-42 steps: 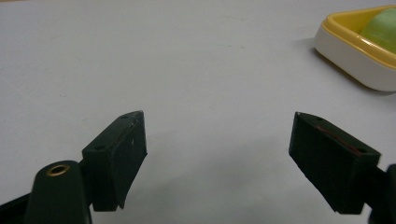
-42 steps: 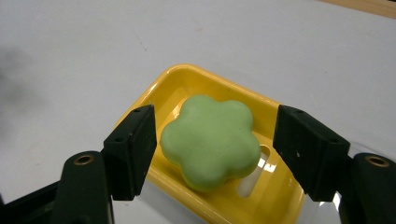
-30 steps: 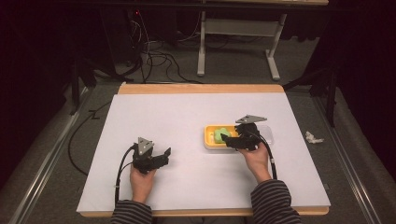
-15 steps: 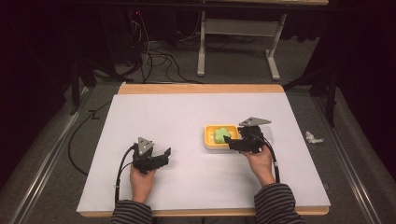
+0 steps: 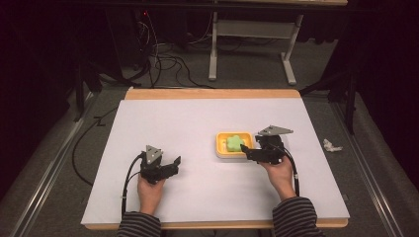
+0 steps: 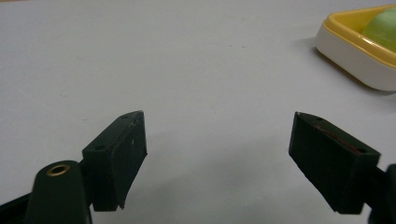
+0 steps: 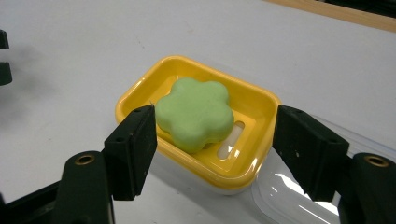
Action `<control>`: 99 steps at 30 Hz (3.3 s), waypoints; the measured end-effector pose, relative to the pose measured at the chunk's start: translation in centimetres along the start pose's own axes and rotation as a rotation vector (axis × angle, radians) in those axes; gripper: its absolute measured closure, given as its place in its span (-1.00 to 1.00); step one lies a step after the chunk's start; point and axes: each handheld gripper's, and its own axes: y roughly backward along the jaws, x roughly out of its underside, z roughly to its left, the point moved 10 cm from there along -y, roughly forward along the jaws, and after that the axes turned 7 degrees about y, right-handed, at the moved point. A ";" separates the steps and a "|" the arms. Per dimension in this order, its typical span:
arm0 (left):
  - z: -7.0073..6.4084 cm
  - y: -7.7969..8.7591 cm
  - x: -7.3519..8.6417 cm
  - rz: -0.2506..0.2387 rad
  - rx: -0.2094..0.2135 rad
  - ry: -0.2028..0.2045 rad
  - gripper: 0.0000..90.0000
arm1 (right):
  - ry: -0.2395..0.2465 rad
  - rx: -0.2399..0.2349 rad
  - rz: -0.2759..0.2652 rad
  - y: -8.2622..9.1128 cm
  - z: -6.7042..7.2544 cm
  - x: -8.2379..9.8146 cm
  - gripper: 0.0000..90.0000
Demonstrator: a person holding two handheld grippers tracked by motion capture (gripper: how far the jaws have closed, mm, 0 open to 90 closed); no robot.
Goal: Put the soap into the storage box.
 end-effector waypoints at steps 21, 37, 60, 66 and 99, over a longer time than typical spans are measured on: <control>0.0 0.0 0.0 0.001 0.000 0.000 -0.56 | -0.002 0.002 -0.008 0.8 -0.1 0.5 -0.30; 0.0 0.0 0.0 0.000 0.000 0.004 -0.56 | 0.004 0.007 -0.030 2.0 -0.2 0.7 -0.30; 0.0 0.0 0.0 0.000 -0.001 -0.001 -0.56 | 0.003 0.011 -0.033 3.1 -0.3 1.6 -0.30; 0.0 0.0 0.0 0.000 -0.001 0.000 -0.56 | 0.000 0.014 -0.041 3.4 -0.4 1.7 -0.30; 0.0 0.0 0.0 0.000 -0.002 -0.002 -0.56 | -0.010 0.011 -0.046 4.2 0.1 3.1 -0.30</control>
